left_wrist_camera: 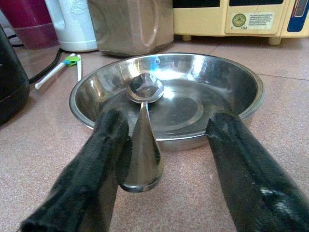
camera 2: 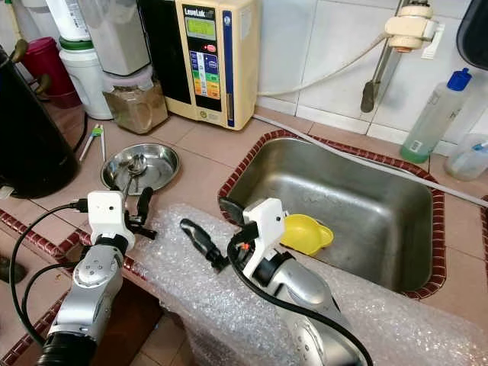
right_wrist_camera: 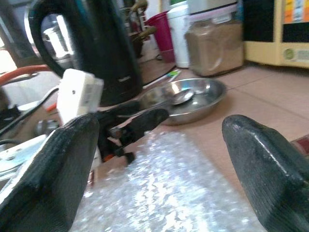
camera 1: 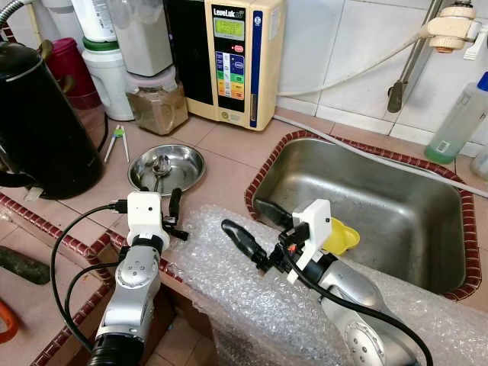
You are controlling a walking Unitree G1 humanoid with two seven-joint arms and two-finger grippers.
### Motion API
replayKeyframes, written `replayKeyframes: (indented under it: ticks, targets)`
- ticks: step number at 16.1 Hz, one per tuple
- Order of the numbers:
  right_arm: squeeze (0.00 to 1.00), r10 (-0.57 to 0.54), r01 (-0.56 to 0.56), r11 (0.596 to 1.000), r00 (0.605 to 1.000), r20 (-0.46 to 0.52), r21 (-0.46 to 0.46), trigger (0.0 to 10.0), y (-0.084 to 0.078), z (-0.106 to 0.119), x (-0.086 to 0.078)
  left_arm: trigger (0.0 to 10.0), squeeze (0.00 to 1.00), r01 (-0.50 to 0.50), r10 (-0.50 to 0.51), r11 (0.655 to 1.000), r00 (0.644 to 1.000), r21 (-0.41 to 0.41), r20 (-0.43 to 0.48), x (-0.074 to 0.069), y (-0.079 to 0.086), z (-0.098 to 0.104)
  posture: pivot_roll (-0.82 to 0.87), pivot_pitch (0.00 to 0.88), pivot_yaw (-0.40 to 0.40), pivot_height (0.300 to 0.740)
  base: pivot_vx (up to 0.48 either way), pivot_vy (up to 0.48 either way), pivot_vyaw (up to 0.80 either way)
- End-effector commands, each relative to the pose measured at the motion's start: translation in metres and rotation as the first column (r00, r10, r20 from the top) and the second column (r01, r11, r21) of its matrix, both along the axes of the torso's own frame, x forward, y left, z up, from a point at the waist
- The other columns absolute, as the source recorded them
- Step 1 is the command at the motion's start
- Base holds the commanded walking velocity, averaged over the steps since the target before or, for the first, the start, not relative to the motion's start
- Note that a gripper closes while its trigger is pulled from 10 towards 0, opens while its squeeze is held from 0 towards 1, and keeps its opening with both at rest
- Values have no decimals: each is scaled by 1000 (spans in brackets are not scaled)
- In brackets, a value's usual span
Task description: Kitchen organization
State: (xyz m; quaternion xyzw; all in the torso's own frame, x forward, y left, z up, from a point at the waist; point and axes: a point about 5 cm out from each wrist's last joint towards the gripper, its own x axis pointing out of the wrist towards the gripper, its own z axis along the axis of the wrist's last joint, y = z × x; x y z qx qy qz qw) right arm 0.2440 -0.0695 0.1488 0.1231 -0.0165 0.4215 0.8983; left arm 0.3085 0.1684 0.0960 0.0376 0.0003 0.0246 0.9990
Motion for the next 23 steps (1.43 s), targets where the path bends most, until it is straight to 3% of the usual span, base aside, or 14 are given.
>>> replayKeyframes:
  ticks: [1, 16, 23]
  targets:
    - [0, 38, -39, 999, 999, 17, 15, 10000, 3, 6, -5, 0, 0, -4, 4, 1000, 1000, 2, 9, 2, 3, 2, 22, 23, 30, 740, 0, 0, 0]
    - [0, 29, -29, 1000, 1000, 5, 2, 10000, 2, 2, -1, 0, 0, 37, -38, 999, 999, 29, 32, 0, -2, 4, 33, 20, 34, 740, 0, 0, 0]
    - [0, 20, -20, 1000, 1000, 11, -4, 10000, 0, 2, 2, 0, 0, 86, -115, 983, 976, 161, 186, 1, -13, 31, 35, 19, 29, 740, 0, 0, 0]
